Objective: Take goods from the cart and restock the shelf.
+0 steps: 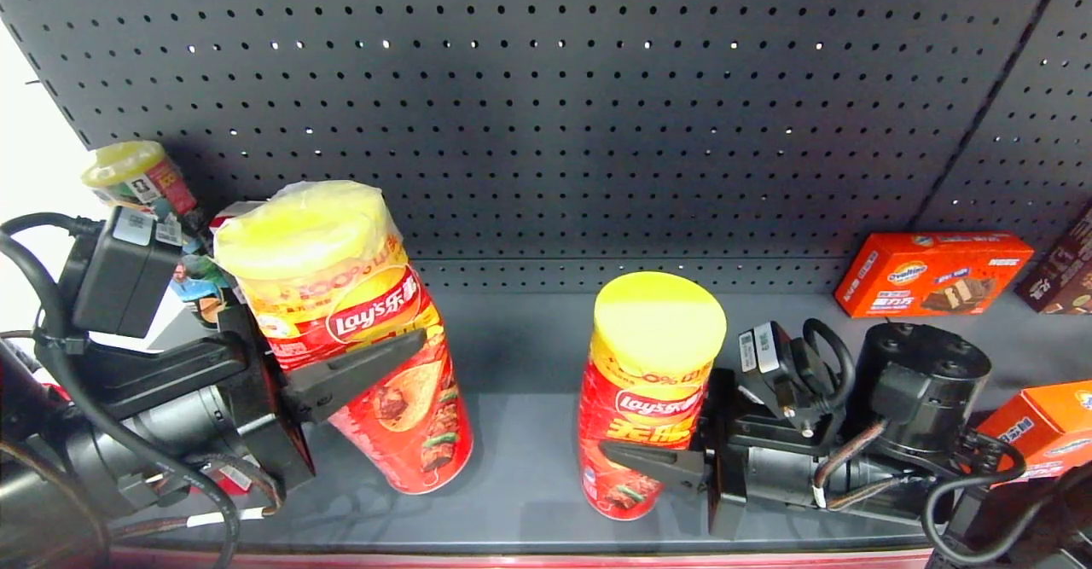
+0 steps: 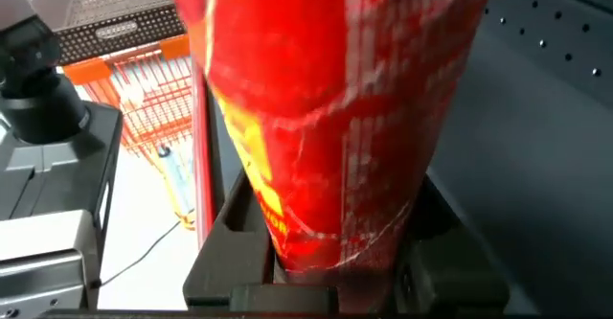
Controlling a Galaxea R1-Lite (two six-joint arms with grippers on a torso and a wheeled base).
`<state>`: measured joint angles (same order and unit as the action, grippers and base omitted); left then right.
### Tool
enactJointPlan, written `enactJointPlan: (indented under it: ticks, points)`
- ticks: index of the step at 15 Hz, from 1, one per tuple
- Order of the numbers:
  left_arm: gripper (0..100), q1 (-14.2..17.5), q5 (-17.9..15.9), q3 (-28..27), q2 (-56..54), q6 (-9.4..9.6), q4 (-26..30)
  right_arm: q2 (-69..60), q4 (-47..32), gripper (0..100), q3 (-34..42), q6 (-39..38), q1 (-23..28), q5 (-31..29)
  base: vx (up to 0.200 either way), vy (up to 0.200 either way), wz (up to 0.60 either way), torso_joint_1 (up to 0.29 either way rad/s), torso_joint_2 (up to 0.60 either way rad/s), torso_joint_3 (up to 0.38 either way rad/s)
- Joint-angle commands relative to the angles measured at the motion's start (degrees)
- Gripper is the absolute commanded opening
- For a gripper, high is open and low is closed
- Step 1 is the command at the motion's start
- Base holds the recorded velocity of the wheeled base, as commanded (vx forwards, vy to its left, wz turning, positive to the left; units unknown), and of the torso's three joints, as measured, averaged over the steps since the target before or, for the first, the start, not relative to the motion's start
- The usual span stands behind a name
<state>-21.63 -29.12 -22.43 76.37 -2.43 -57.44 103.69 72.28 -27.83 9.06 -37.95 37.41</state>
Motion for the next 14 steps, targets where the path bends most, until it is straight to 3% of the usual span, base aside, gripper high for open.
enactJointPlan:
  ticks: [1, 2, 3, 8, 11, 14]
  points:
    - [0, 0.01, -0.06, 0.02, 0.18, -0.04, 0.05, -0.16, -0.12, 0, 1.55, 0.00, -0.02, 0.03, 0.000, 0.000, 0.00, 0.000, 0.00, 0.000]
    - [0, 0.01, -0.06, 0.02, 0.27, -0.04, -0.04, -0.16, -0.03, 0, 1.73, 0.08, -0.11, 0.03, 0.000, 0.000, 0.00, 0.000, 0.00, 0.000]
    - [0, 0.01, -0.06, 0.02, 0.27, -0.04, 0.05, -0.33, -0.12, 100, 1.82, 0.52, -0.02, -0.15, 0.000, 0.000, 0.00, 0.000, 0.00, 0.000]
    - [0, 0.01, -0.06, 1.86, -0.08, -0.04, -0.39, -7.45, -0.21, 100, 4.28, 0.43, 0.60, -2.26, 0.000, 0.000, 0.00, 0.000, 0.00, 0.000]
    - [0, 0.09, 0.03, 1.34, -0.08, -0.04, -0.39, -18.09, -0.38, 100, 9.11, 0.35, 3.32, -2.34, 0.000, 0.000, 0.00, 0.000, 0.00, 0.000]
    - [0, 0.01, 0.12, 1.34, -0.08, 0.05, -0.39, -34.70, -1.79, 100, 15.17, 0.26, 12.37, -3.93, 0.000, 0.000, 0.00, 0.000, 0.00, 0.000]
